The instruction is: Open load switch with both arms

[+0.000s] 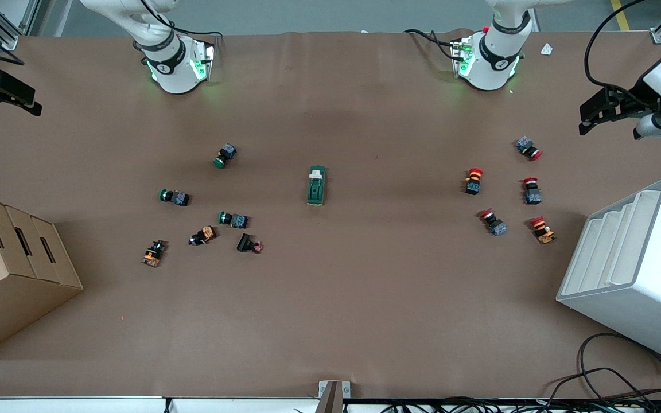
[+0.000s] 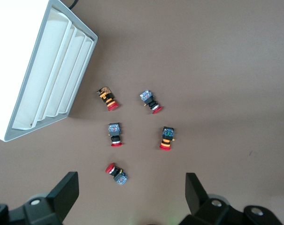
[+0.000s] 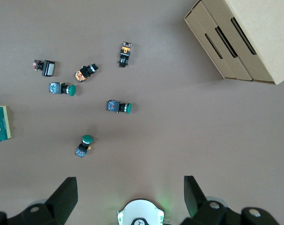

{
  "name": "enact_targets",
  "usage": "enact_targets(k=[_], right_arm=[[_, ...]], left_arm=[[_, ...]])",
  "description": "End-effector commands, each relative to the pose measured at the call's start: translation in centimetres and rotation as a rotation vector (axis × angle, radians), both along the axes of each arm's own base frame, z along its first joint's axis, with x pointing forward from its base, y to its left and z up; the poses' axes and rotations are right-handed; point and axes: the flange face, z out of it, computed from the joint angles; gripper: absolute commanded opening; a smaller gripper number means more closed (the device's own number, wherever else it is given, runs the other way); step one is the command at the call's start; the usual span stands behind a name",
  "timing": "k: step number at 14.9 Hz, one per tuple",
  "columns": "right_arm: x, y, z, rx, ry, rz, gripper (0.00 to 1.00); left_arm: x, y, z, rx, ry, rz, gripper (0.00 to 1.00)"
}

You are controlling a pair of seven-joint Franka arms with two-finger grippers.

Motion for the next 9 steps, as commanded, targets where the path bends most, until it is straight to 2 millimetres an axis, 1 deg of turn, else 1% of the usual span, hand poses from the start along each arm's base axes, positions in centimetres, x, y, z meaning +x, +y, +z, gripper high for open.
enact_targets(k=[1,7,9], right_arm=[[-0.53,0.54,-0.21,-0.004,-0.019,-0.006,1.0],[-0.58,0.62,-0.31,0.012,-0.038,0.021,1.0],[-0.69,0.56,-0.39,0.014,-0.046,0.029,1.0]], left_arm=[[-1.11,0.29,0.57,-0.02,-0.001,0.003,1.0],[-1.48,0.28,0.71,-0.019,0.018,0.021,1.0],[-1.46,-0.16,0.77,-0.022,0.016,0.021,1.0]])
